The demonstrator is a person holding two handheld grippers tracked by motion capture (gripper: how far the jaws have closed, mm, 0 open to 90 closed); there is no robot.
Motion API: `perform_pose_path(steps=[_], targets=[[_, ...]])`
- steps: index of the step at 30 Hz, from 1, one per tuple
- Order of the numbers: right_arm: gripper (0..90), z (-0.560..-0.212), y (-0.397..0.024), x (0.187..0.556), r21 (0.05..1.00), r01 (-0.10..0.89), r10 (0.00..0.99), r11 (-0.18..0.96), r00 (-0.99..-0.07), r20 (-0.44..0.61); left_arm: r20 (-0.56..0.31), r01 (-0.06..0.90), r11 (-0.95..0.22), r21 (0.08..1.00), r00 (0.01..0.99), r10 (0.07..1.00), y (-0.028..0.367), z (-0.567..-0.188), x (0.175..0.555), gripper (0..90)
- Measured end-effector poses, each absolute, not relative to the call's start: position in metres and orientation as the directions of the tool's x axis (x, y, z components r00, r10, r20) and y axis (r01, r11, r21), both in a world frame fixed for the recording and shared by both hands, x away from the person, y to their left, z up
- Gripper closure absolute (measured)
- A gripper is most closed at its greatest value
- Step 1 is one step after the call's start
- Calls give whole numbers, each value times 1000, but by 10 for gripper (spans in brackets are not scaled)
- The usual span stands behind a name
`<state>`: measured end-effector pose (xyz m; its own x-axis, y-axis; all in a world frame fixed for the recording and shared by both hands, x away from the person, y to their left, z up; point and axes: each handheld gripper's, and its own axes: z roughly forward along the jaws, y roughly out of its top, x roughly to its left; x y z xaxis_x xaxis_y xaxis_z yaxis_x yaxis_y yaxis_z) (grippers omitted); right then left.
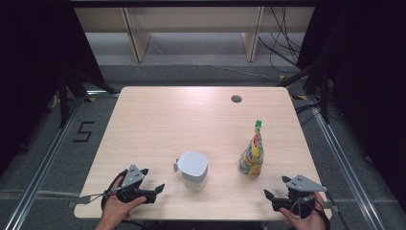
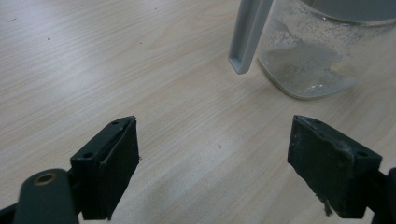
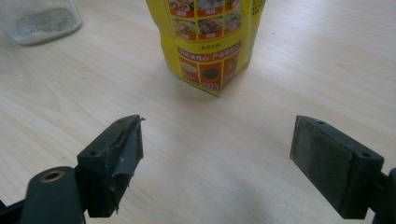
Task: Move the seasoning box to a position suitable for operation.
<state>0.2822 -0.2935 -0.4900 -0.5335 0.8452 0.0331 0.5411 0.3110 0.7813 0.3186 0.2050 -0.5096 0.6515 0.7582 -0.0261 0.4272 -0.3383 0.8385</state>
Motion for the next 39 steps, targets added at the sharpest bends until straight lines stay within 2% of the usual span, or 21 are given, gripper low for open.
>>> perform_pose_path(steps=[9, 19, 22, 25, 26, 27, 32, 34, 36, 39], targets=[[181, -489, -295, 284, 782, 527, 833, 334, -553, 17, 12, 398, -365, 842, 663, 749, 207, -508, 321, 160], [189, -490, -296, 284, 787, 522, 834, 327, -551, 19, -25, 411, -312, 856, 637, 771, 205, -506, 326, 190], [195, -489, -296, 284, 791, 516, 826, 330, -563, 23, -23, 404, -314, 859, 643, 766, 200, -506, 332, 235], [198, -488, -294, 281, 797, 533, 854, 286, -519, 40, 1, 381, -341, 859, 666, 746, 196, -503, 337, 296], [198, -489, -296, 283, 805, 509, 842, 306, -539, 20, -12, 383, -328, 864, 666, 746, 194, -502, 338, 310], [198, -489, -297, 284, 804, 511, 844, 303, -537, 23, 15, 352, -346, 869, 683, 731, 194, -500, 341, 335], [198, -489, -297, 284, 806, 505, 843, 307, -538, 16, 30, 324, -347, 880, 691, 723, 188, -498, 351, 434], [198, -488, -297, 284, 807, 507, 841, 303, -541, 24, 73, 284, -378, 881, 708, 703, 188, -498, 356, 480], [198, -489, -296, 283, 805, 511, 844, 301, -536, 25, 42, 296, -358, 886, 716, 697, 184, -499, 357, 502], [199, -489, -296, 284, 804, 512, 844, 301, -535, 24, 54, 273, -374, 886, 741, 669, 180, -500, 360, 546]])
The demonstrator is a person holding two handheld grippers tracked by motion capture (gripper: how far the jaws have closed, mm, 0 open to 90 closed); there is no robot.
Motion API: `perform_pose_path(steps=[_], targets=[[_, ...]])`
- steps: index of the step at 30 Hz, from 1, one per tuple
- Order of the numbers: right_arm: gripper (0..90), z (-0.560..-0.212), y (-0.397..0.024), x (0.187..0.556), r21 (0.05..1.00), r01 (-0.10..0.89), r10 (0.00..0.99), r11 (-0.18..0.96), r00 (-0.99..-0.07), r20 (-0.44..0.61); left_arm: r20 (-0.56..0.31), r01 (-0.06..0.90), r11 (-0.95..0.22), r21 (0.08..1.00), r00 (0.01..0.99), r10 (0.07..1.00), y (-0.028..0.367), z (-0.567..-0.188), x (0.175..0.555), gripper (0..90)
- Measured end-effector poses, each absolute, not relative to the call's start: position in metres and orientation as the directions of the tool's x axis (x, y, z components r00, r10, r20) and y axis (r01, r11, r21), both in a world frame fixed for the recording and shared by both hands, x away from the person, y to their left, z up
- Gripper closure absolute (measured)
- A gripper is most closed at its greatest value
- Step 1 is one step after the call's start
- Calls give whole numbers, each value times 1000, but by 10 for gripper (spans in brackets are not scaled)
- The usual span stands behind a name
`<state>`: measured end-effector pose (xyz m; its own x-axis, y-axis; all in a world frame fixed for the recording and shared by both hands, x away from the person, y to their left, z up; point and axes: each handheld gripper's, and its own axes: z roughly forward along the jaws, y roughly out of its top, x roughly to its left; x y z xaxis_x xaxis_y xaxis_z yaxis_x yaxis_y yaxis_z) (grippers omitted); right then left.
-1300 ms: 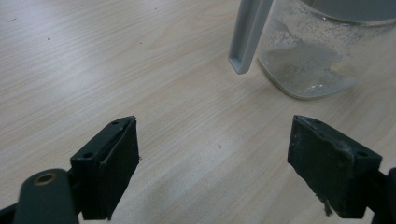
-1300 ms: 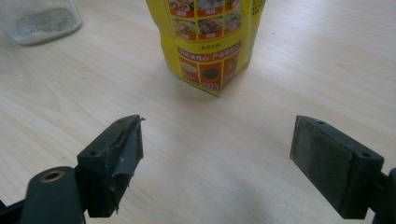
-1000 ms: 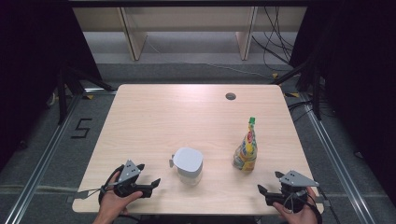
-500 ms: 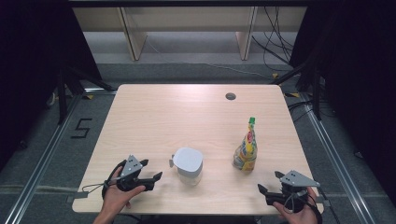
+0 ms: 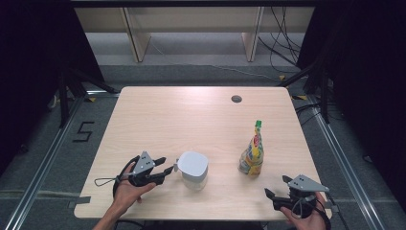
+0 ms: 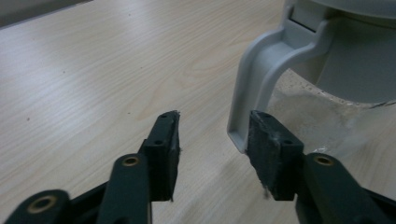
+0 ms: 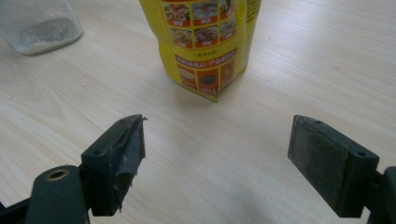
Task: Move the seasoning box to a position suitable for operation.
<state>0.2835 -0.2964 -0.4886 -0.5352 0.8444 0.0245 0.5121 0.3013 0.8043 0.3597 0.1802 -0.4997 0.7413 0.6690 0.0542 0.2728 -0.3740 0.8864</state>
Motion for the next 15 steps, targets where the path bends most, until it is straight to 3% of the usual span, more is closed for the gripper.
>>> perform_pose_path(steps=[3, 15], targets=[[200, -489, -297, 284, 802, 516, 845, 301, -535, 27, 14, 286, -340, 896, 746, 666, 179, -500, 360, 550], [205, -489, -296, 284, 799, 516, 844, 308, -537, 21, 47, 257, -397, 881, 787, 615, 161, -500, 370, 551]])
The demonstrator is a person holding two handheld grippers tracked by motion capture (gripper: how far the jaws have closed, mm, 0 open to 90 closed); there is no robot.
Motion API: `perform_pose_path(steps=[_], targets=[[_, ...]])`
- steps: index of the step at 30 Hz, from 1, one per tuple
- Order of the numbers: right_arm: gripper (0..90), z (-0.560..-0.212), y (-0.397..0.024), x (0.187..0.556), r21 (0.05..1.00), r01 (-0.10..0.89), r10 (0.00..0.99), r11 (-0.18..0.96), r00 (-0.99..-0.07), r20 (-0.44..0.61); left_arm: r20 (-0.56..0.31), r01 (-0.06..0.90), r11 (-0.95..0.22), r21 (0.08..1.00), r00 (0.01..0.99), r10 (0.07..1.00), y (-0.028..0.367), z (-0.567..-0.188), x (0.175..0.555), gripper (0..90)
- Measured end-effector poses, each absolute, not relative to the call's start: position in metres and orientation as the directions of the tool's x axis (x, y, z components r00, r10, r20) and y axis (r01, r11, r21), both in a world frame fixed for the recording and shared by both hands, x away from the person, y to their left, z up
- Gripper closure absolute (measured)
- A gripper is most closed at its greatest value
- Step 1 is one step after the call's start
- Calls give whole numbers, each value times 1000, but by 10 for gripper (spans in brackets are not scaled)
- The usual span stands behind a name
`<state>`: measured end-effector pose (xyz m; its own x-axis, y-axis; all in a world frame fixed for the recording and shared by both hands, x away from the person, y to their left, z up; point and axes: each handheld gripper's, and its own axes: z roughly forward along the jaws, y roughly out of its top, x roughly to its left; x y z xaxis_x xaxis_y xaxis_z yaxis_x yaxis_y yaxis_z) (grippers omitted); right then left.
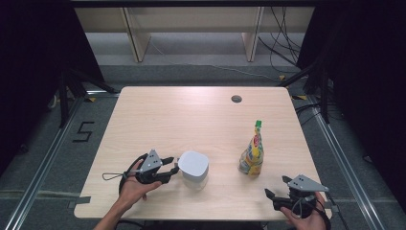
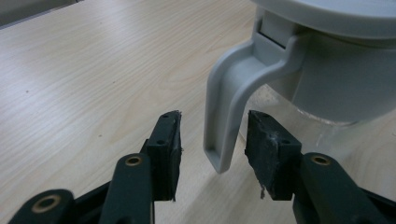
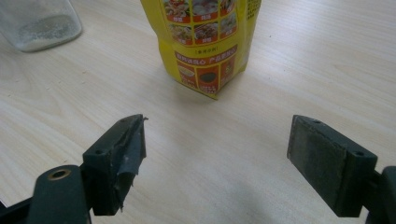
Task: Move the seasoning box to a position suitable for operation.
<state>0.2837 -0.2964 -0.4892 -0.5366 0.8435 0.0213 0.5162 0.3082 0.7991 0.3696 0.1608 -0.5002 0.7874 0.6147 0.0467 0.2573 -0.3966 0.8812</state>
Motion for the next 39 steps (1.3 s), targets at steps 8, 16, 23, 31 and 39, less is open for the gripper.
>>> perform_pose_path(steps=[8, 16, 23, 31, 39], targets=[[208, -489, -296, 283, 795, 525, 849, 304, -528, 24, 68, 227, -426, 876, 815, 575, 150, -505, 382, 602], [211, -489, -295, 282, 795, 528, 849, 300, -527, 29, 66, 221, -422, 879, 821, 567, 150, -504, 380, 728], [212, -489, -295, 281, 793, 532, 848, 297, -529, 37, 39, 248, -420, 873, 823, 567, 154, -502, 370, 716], [213, -488, -294, 281, 794, 534, 847, 291, -530, 46, 14, 276, -416, 867, 820, 572, 160, -500, 358, 694], [215, -488, -295, 281, 791, 533, 847, 300, -530, 36, -22, 294, -394, 871, 824, 565, 164, -500, 344, 679]])
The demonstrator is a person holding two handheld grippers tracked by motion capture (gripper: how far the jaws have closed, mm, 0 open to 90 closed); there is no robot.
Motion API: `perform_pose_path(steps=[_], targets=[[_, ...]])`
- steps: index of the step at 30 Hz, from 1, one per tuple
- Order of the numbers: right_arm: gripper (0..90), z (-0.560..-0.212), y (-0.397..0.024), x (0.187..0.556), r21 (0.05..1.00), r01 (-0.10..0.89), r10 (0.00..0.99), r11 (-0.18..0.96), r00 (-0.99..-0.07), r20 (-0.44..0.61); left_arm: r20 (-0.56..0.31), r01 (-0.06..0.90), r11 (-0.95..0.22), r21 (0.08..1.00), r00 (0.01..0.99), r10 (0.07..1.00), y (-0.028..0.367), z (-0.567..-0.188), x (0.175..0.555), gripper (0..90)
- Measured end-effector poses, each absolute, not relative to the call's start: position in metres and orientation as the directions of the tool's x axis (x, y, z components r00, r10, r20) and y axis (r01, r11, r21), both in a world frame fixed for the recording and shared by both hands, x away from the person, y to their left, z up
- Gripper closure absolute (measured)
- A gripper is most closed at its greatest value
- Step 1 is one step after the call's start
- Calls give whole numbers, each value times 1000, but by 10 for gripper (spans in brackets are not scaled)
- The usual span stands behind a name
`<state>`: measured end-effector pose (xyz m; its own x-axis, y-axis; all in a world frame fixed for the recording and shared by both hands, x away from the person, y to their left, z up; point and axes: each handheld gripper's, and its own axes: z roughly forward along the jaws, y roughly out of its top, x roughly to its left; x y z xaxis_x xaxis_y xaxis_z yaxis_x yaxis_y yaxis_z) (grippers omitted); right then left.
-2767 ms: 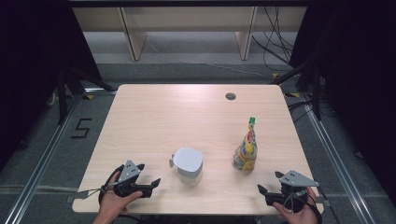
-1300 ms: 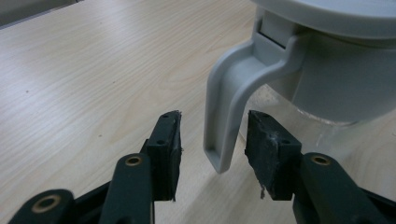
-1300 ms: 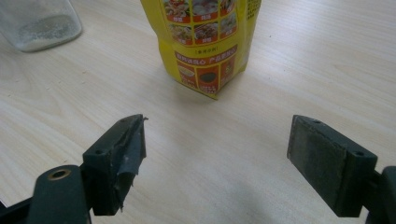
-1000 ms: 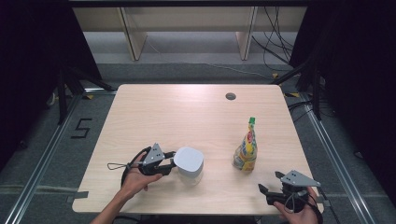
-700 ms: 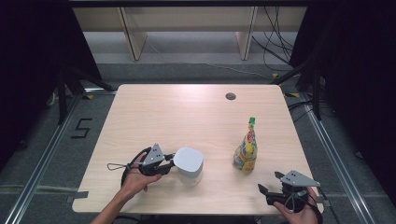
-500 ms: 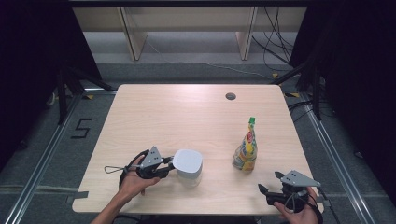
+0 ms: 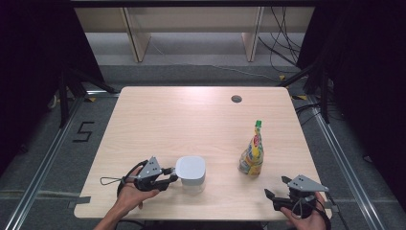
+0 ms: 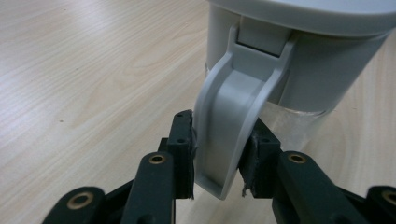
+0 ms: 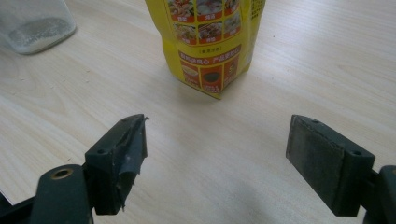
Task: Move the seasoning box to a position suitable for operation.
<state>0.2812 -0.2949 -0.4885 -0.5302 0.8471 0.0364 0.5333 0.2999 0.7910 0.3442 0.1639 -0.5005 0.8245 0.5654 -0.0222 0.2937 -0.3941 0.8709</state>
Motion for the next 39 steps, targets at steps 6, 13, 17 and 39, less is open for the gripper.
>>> perform_pose_path(steps=[6, 13, 17, 39], targets=[[216, -489, -294, 281, 794, 527, 843, 304, -537, 33, -30, 292, -411, 864, 843, 537, 160, -500, 336, 671], [220, -489, -295, 283, 799, 507, 828, 322, -561, 23, -18, 284, -417, 863, 843, 538, 152, -499, 335, 677], [220, -489, -294, 283, 800, 504, 830, 326, -558, 13, -15, 281, -427, 859, 848, 529, 145, -499, 336, 679], [220, -490, -293, 283, 798, 503, 820, 331, -573, 21, -10, 292, -405, 866, 822, 570, 152, -494, 338, 445]])
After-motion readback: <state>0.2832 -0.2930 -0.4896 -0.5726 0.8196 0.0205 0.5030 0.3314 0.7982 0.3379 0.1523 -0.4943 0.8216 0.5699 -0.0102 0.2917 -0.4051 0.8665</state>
